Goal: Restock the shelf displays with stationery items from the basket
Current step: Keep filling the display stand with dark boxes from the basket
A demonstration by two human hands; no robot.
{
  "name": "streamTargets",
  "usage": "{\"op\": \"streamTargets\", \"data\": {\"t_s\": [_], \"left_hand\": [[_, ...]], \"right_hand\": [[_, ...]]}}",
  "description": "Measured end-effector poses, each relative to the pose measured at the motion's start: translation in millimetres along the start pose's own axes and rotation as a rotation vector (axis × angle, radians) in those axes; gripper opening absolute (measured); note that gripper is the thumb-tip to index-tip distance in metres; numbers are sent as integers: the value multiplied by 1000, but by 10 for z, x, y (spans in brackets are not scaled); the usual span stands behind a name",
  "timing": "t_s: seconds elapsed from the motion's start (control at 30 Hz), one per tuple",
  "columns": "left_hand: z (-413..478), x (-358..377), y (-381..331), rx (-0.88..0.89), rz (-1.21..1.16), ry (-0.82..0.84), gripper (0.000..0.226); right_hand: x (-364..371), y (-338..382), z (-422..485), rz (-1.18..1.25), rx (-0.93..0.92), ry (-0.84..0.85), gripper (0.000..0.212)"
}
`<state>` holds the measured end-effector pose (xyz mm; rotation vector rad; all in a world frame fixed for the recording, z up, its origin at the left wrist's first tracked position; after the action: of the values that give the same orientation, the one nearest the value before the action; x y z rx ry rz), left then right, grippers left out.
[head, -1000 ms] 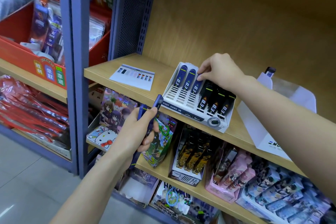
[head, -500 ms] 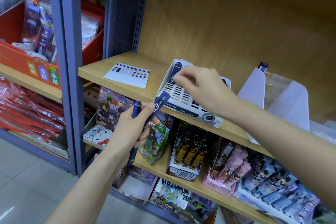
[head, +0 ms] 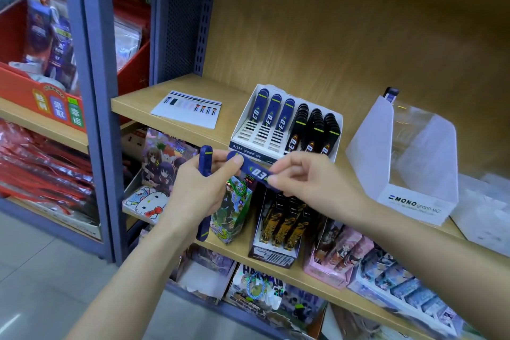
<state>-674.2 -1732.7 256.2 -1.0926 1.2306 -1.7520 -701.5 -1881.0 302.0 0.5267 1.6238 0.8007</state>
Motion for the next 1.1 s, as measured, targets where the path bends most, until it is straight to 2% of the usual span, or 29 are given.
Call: {"op": "streamTargets", "data": {"t_s": [0.17,0.3,0.5,0.57,0.63,0.7,0.8,0.9,1.0,1.1], "left_hand": [[8,113,51,-31,23,74,8],[9,151,106,-63,-7,124,12],[65,-72,355,-202,-177,-25,25],[78,-119,388,-202,-214,-66,20],[79,-179,389,-191,-240,-96,12],[81,-213,361,-161,-299,-102,18],[75,-235,311,-116,-366,-109,27],[69,-226,249,-92,-312,-98,23],[41,-301,243,-101,-167,-155,25],[18,-342,274,-137,-219,-203,26]], "right_hand": [[226,99,-10,-191,-70,65,6],[179,249,82,-244,-93,38,12],[-551,487,319,-163,-132,-293,15],[-700,559,429,-227,-140,-360,5],[-780,605,556,-307,-124,-396,11],[-807,621,688,-388,-95,-395,21],[-811,607,842,-458,-80,-373,19],[-787,569,920,-453,-88,-355,10],[-740,588,984,-477,-100,-316,10],[-726,632,1033,-539,-94,-256,12]]}}
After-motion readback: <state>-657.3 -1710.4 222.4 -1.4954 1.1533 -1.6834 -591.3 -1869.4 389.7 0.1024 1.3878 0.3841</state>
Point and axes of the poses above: each hand's wrist, its own z-axis towards the middle knuckle, its own x-axis out of the palm, y = z × x, the point moved 10 cm from there along z, towards the middle knuckle, and after that the axes turned 12 degrees about y, right-handed, at the moved point
